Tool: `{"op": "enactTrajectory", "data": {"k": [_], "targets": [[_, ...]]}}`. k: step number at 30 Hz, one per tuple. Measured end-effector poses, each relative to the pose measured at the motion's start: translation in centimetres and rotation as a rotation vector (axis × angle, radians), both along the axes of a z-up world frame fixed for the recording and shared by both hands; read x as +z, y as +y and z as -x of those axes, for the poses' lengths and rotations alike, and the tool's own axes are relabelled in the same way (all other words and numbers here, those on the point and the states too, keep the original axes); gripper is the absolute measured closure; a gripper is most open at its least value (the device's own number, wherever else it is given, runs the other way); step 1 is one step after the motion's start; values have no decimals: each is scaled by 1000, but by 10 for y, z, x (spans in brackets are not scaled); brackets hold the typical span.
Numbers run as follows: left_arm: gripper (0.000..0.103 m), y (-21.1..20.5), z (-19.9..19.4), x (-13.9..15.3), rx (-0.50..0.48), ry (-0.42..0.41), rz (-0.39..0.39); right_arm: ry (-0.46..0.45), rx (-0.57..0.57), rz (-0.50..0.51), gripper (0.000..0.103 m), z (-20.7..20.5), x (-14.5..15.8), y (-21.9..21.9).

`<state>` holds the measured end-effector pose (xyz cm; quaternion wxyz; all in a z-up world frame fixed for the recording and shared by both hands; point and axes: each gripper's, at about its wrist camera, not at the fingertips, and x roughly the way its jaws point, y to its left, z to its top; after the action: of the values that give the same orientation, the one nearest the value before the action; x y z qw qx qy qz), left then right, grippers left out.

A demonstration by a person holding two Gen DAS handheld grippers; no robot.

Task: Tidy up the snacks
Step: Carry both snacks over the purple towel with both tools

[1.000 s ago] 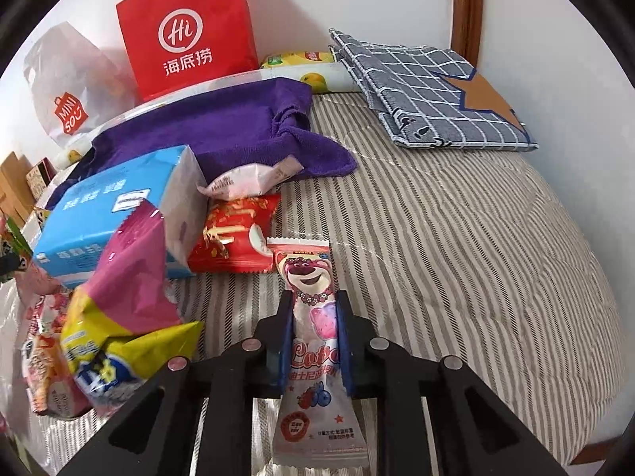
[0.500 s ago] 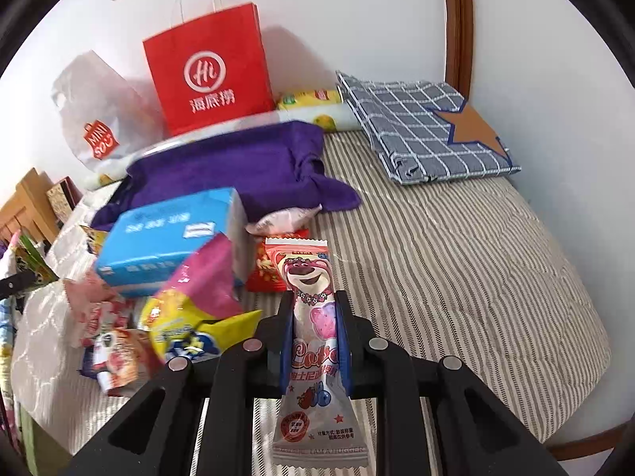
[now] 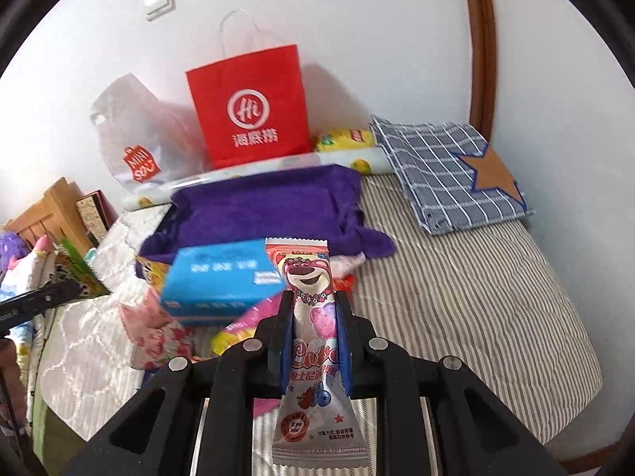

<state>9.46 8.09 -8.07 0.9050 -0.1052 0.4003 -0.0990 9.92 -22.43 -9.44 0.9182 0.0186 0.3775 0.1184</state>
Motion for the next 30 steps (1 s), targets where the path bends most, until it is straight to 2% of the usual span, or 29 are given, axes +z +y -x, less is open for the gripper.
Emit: {"op": "enactTrajectory", "data": {"k": [12,22,30], "targets": [[63,-39,-41,23,-70,-23,-17,-20,50,-5,85,-39,23,23],[63,-45,-101,37,-93,-45,-22,-25,38,-8,85,-104,31,30],[63,-41,-157,33,-84,-42,-31,-28,43,-2,85,-159,21,42]]}}
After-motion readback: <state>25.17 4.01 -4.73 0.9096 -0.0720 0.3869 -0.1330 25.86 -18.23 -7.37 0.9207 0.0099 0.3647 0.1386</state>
